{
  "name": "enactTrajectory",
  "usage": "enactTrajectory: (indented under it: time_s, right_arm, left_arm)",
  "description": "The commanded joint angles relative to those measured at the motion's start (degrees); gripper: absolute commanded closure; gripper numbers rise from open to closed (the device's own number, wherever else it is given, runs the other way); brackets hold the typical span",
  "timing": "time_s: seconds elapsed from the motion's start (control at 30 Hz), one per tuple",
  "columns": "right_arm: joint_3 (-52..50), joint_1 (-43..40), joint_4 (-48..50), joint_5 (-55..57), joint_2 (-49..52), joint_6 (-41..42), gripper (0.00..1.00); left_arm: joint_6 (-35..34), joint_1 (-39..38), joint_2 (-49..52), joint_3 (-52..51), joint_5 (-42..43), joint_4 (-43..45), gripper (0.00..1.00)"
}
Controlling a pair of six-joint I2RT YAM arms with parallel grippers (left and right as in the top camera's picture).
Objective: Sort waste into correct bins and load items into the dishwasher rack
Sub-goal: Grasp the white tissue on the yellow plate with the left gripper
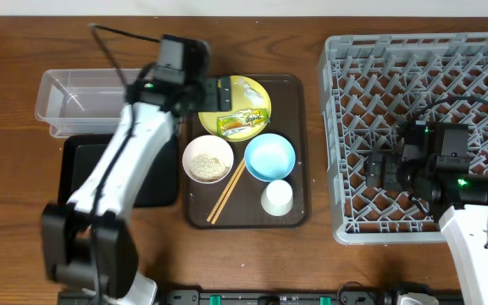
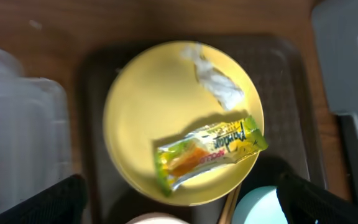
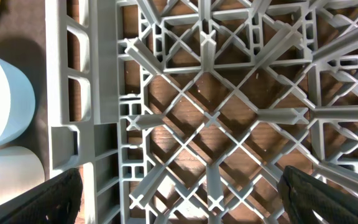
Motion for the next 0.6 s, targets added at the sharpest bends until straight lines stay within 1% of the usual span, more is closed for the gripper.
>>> enactTrajectory:
  time_s: [0.0,0.27,0.57]
  right_arm:
    - [1.2,0.6,0.0,-0.3,-0.2,0.6,0.01]
    - [1.2,0.6,-0.7,-0.5,-0.2,0.6,0.01]
    - [1.2,0.6,-1.1,-0.5,-0.2,0.6,0.01]
  left_arm:
    - [-4.1,-1.7,4.1,0.9,-0.1,2.6,0.01]
    - [-12.6,-4.1,11.6,0.9,-0.1,12.7,0.01]
    - [-12.9,-6.1,18.0,0.9,-0.1,22.7,0.0]
